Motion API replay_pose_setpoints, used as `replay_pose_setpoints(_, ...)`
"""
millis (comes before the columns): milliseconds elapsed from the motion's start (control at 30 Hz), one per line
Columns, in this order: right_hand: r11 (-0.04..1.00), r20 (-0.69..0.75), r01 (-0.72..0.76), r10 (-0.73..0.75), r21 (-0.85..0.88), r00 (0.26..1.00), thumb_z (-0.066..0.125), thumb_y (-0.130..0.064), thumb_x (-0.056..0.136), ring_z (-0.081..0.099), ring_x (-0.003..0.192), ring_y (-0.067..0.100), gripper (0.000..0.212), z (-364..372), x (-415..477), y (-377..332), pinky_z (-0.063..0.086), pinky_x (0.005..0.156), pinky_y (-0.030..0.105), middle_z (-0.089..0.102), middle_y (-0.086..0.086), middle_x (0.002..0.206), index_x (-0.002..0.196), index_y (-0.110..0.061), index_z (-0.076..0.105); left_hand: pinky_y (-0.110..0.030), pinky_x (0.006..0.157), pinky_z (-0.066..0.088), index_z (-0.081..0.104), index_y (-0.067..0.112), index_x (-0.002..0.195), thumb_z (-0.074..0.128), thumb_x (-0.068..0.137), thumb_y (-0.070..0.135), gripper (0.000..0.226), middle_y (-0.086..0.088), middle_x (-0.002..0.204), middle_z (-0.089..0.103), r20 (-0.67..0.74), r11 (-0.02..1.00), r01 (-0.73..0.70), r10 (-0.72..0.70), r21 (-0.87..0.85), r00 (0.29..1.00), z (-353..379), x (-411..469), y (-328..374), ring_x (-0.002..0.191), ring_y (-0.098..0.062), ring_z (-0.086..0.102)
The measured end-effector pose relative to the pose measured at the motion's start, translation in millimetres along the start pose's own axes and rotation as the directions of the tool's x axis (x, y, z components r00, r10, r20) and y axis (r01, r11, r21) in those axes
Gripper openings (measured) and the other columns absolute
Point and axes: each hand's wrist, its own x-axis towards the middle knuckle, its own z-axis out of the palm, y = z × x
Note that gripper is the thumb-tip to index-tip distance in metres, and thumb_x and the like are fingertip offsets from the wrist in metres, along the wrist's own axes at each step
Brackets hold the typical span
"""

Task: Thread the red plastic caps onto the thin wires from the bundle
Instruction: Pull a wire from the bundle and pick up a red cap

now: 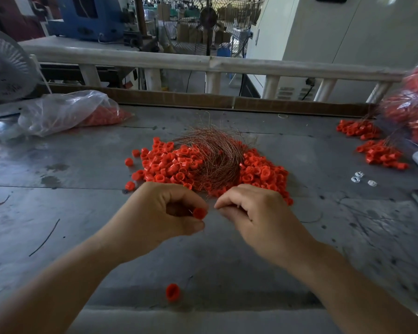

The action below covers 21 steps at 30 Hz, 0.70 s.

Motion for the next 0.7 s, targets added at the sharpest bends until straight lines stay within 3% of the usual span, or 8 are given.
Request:
replay_pose_setpoints(67, 1.0, -0.033, -0.022, 0.022, 0.014, 0.999, 0.064, -0.008, 0.083, 0.056, 0.083, 0.006, 0.008, -2.7, 0.1, 2.2, 0.044, 0.075, 0.015, 0.066, -0.002, 0.086, 0.089, -0.009, 0.069, -0.014, 0.061, 0.053, 0.072, 0.039, 0.076, 0.072, 0.048, 0.031, 0.029, 0.007, 0.077, 0.073, -0.026, 1.0, -0.001, 0.001, -0.012, 1.0, -0.9, -0.2, 0.2, 0.066, -0.007, 0.069)
replay_pose_setpoints(233, 0.999, 0.026, 0.034, -0.034, 0.005, 0.999, 0.064, -0.007, 0.083, 0.052, 0.072, 0.007, 0.005, 3.9, -1.1, -2.3, 0.043, 0.065, 0.019, 0.062, -0.003, 0.078, 0.084, -0.011, 0.066, -0.017, 0.06, 0.053, 0.074, 0.037, 0.076, 0.071, 0.052, 0.02, 0.029, 0.002, 0.073, 0.073, -0.003, 0.998, 0.012, -0.012, -0.067, 1.0, 6.8, -1.1, 2.0, 0.063, -0.009, 0.068)
replay_pose_setpoints(367, 0.999, -0.11, -0.03, 0.035, 0.045, 0.993, 0.064, -0.007, 0.082, 0.053, 0.069, 0.004, 0.008, -7.8, 1.5, 4.7, 0.041, 0.061, 0.015, 0.06, -0.009, 0.073, 0.082, -0.014, 0.067, -0.017, 0.058, 0.052, 0.075, 0.034, 0.078, 0.062, 0.071, -0.009, 0.045, -0.002, 0.077, 0.073, -0.086, 0.975, -0.023, 0.004, -0.22, 0.996, 5.1, -0.4, 7.3, 0.066, -0.013, 0.069)
replay_pose_setpoints(467, 0.989, -0.183, -0.031, 0.057, 0.144, 0.981, 0.063, -0.018, 0.08, 0.051, 0.059, 0.001, 0.006, -14.5, 1.9, 5.2, 0.037, 0.056, 0.009, 0.056, -0.012, 0.063, 0.075, -0.019, 0.066, -0.017, 0.057, 0.052, 0.076, 0.031, 0.075, 0.055, 0.074, -0.019, 0.054, -0.002, 0.077, 0.074, -0.102, 0.961, -0.008, -0.021, -0.277, 0.995, 4.6, -1.0, 10.0, 0.065, -0.013, 0.069)
replay_pose_setpoints(600, 0.973, -0.229, -0.002, 0.056, 0.232, 0.972, 0.06, -0.023, 0.079, 0.052, 0.059, 0.001, 0.008, -11.7, 1.3, 0.8, 0.037, 0.056, 0.008, 0.057, -0.014, 0.064, 0.073, -0.026, 0.063, -0.016, 0.055, 0.051, 0.076, 0.033, 0.076, 0.062, 0.07, -0.006, 0.042, -0.003, 0.075, 0.073, -0.087, 0.965, -0.005, -0.018, -0.262, 0.996, 7.2, -2.0, 12.9, 0.061, -0.011, 0.067)
replay_pose_setpoints(700, 0.973, -0.226, 0.016, 0.037, 0.228, 0.974, 0.059, -0.021, 0.08, 0.053, 0.065, 0.0, 0.008, -7.8, 0.0, -1.5, 0.037, 0.06, 0.007, 0.059, -0.012, 0.069, 0.075, -0.023, 0.064, -0.016, 0.054, 0.049, 0.075, 0.034, 0.078, 0.055, 0.063, 0.004, 0.04, -0.002, 0.072, 0.071, -0.065, 0.963, -0.003, -0.015, -0.271, 0.998, 9.3, -2.2, 12.4, 0.059, -0.009, 0.065)
